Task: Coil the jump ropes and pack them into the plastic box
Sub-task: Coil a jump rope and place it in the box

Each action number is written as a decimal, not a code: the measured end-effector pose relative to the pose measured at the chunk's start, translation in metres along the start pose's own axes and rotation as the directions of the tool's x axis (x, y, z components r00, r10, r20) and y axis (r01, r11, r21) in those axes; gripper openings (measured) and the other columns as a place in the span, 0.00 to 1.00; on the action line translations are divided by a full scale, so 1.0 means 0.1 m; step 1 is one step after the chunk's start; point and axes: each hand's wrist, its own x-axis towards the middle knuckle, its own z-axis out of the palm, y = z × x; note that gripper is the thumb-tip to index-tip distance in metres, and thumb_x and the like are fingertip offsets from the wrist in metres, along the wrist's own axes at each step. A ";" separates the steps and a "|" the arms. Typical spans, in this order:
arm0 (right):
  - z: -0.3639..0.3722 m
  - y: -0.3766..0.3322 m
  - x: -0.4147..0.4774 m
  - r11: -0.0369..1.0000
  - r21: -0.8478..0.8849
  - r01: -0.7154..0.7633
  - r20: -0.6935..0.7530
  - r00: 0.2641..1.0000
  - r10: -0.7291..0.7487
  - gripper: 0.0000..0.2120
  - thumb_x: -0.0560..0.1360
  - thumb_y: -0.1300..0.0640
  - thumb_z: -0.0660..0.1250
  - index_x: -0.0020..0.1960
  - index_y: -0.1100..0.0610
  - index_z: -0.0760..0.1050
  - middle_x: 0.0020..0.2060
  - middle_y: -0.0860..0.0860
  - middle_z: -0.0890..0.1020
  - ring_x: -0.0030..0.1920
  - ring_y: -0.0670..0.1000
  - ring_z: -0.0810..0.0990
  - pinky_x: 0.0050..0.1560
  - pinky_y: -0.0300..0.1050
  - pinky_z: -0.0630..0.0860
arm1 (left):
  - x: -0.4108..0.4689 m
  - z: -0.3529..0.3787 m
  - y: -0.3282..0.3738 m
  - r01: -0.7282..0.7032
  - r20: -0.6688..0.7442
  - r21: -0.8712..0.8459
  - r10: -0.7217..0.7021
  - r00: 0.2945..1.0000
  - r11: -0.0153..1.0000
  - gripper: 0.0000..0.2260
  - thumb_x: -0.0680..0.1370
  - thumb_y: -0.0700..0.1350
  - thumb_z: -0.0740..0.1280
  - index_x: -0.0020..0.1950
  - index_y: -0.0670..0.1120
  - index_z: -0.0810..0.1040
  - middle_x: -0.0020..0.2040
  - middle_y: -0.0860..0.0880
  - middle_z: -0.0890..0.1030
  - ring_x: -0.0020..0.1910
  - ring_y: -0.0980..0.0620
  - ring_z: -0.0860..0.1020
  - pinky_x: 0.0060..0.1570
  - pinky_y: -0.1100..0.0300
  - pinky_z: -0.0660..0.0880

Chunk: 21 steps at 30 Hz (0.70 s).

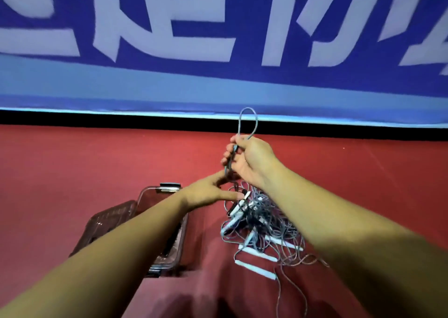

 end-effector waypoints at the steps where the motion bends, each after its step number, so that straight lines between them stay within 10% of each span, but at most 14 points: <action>1: 0.09 -0.17 -0.13 0.998 0.062 0.005 0.011 1.000 -0.006 0.12 0.83 0.62 0.53 0.42 0.60 0.67 0.29 0.55 0.67 0.29 0.51 0.66 0.32 0.45 0.67 | -0.01 0.07 0.19 -0.023 0.014 0.005 0.022 1.000 1.000 0.23 0.75 0.38 0.72 0.69 0.46 0.73 0.67 0.53 0.76 0.68 0.59 0.72 0.69 0.65 0.66; 8: 0.28 -1.10 -0.82 0.957 0.199 0.209 -0.044 0.978 -0.205 0.12 0.84 0.60 0.53 0.44 0.63 0.67 0.32 0.57 0.73 0.35 0.54 0.75 0.38 0.49 0.76 | -0.36 0.14 1.05 -0.109 -0.118 -0.193 0.087 0.989 0.975 0.08 0.84 0.39 0.58 0.48 0.40 0.74 0.36 0.45 0.78 0.44 0.43 0.82 0.53 0.54 0.79; 15: -0.11 -0.60 -0.98 0.855 -0.503 0.124 0.173 0.984 -0.041 0.18 0.80 0.43 0.61 0.56 0.57 0.75 0.50 0.54 0.84 0.54 0.53 0.81 0.56 0.49 0.72 | -0.62 0.01 1.65 -0.237 -0.415 -0.320 0.089 0.905 0.917 0.10 0.84 0.40 0.57 0.46 0.45 0.74 0.36 0.48 0.79 0.36 0.51 0.83 0.41 0.56 0.81; 19: -0.22 -0.23 -1.00 0.477 -0.785 0.395 0.361 0.918 -0.167 0.09 0.79 0.55 0.65 0.55 0.59 0.79 0.49 0.54 0.85 0.52 0.49 0.81 0.54 0.38 0.74 | -0.64 -0.08 1.79 -0.270 -0.431 -0.387 0.085 0.898 0.882 0.09 0.84 0.40 0.57 0.48 0.43 0.75 0.37 0.46 0.82 0.40 0.46 0.85 0.35 0.57 0.81; 21: -0.20 -0.23 -1.01 0.476 -0.769 0.427 0.370 0.904 -0.213 0.08 0.81 0.61 0.61 0.48 0.60 0.77 0.39 0.55 0.83 0.45 0.52 0.80 0.55 0.44 0.76 | -0.63 -0.12 1.77 -0.290 -0.471 -0.415 0.069 0.880 0.862 0.08 0.84 0.41 0.59 0.49 0.41 0.75 0.39 0.44 0.82 0.41 0.46 0.85 0.38 0.56 0.82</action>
